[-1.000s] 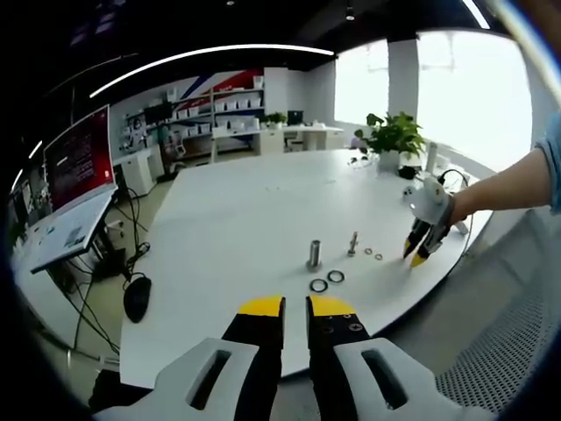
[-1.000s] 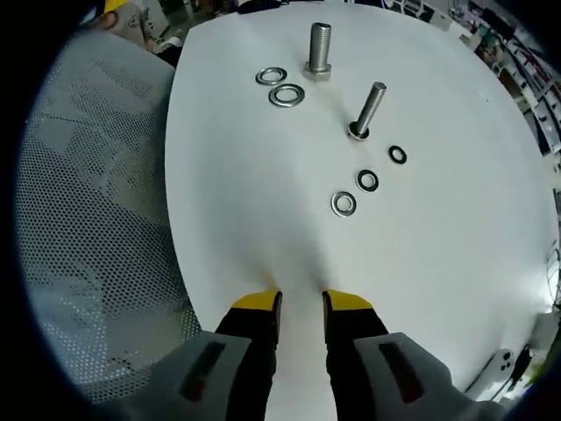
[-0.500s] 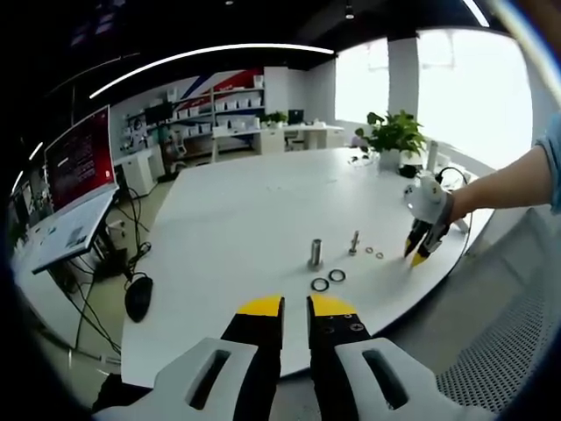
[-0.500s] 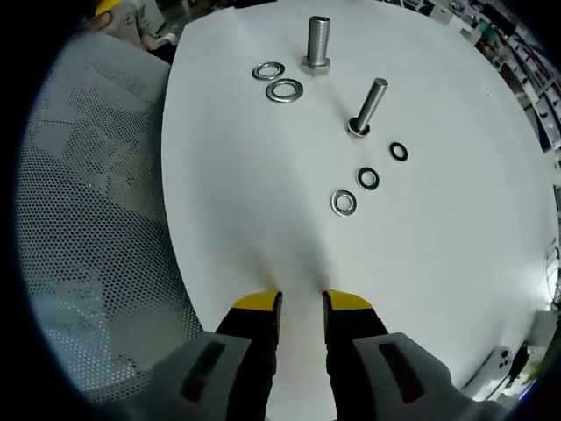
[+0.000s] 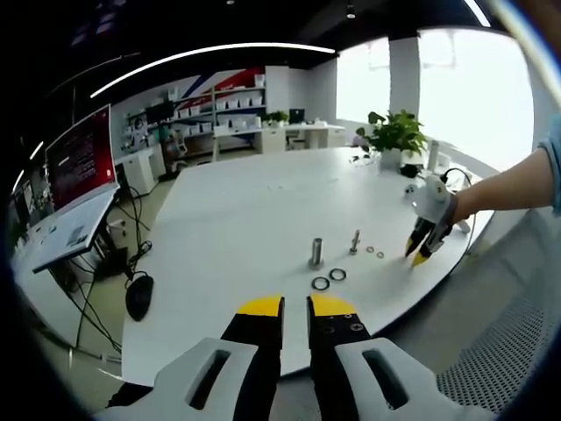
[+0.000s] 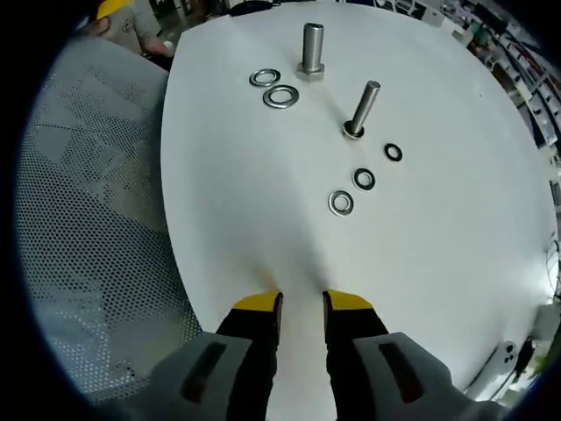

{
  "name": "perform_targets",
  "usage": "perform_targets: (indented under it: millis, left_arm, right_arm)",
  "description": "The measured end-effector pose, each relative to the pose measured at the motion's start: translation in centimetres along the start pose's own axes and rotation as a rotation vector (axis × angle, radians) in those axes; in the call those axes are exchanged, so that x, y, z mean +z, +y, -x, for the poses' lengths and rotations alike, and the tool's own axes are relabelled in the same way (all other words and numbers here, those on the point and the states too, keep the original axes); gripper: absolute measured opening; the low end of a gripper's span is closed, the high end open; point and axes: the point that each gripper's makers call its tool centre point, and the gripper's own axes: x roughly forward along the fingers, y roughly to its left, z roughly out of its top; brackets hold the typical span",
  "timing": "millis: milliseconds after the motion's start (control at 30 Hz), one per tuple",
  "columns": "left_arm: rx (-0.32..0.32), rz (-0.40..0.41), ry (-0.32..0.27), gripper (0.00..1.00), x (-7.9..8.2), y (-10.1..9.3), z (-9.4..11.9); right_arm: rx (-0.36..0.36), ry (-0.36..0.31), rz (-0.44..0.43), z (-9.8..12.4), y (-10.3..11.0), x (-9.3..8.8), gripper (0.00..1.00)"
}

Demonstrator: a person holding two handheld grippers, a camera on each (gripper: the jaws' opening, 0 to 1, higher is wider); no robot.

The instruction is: Place the washer onto the threaded stud by aligning its center hole with the stud, sliding it down to the base, and recovering from edge contact or off-axis alignment until the washer reaches the visible bottom stop.

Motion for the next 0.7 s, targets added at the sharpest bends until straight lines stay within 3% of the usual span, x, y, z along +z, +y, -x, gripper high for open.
perform_targets:
  millis: [433,700]
  left_arm:
    - [0.004,0.001,0.002,0.08,-0.1,0.1,0.0]
    - [0.005,0.002,0.007,0.08,-0.1,0.1,0.0]
  right_arm:
    - [0.004,0.056,-0.002,0.0,-0.1,0.2,0.20]
    - [0.015,-0.053,-0.059,1.0,-0.9,3.4,0.20]
